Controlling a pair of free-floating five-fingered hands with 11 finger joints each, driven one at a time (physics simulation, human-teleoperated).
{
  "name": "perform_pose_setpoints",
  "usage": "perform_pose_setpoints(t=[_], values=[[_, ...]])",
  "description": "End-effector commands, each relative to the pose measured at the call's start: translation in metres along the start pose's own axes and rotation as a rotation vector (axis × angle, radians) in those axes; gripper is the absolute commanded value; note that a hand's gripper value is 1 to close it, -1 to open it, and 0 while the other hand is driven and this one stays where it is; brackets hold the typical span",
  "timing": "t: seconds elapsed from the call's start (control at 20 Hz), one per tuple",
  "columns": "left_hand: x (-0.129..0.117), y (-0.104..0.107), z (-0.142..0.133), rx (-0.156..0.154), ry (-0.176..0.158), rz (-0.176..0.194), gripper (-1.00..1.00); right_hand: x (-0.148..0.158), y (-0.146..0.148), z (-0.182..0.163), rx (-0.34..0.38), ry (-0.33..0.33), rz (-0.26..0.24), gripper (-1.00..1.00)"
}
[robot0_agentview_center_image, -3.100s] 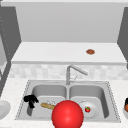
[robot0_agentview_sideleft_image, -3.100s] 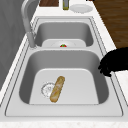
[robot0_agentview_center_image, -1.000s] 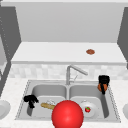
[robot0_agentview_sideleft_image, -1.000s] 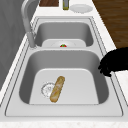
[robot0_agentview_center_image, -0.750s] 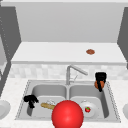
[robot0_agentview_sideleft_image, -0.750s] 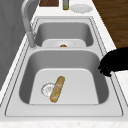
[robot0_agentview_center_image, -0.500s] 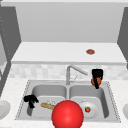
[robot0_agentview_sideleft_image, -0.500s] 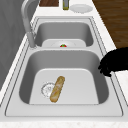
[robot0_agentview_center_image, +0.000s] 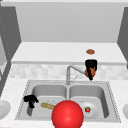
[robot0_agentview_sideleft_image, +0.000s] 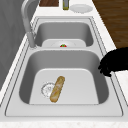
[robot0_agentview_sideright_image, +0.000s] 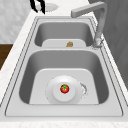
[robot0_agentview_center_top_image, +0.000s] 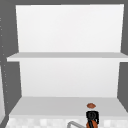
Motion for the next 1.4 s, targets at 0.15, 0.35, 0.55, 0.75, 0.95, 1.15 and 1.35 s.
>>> perform_pose_setpoints(t=[0.15,0.35,0.55,0.75,0.95,1.15,1.35], values=[[0.000,0.000,0.000,0.000,0.000,0.000,0.00,0.014,-0.054,0.004,-0.016,0.005,0.016,1.00],[0.000,0.000,0.000,0.000,0.000,0.000,0.00,0.028,-0.083,0.003,-0.007,0.006,0.018,1.00],[0.000,0.000,0.000,0.000,0.000,0.000,0.00,0.041,-0.105,-0.013,-0.002,0.007,0.015,1.00],[0.000,0.000,0.000,0.000,0.000,0.000,0.00,0.058,-0.118,-0.042,0.007,0.006,0.014,1.00],[0.000,0.000,0.000,0.000,0.000,0.000,0.00,0.070,-0.128,-0.072,0.002,0.004,0.014,1.00],[0.000,0.000,0.000,0.000,0.000,0.000,0.00,0.077,-0.128,-0.108,-0.003,-0.002,0.010,1.00],[0.000,0.000,0.000,0.000,0.000,0.000,0.00,0.083,-0.125,-0.146,-0.003,-0.001,0.003,1.00]])
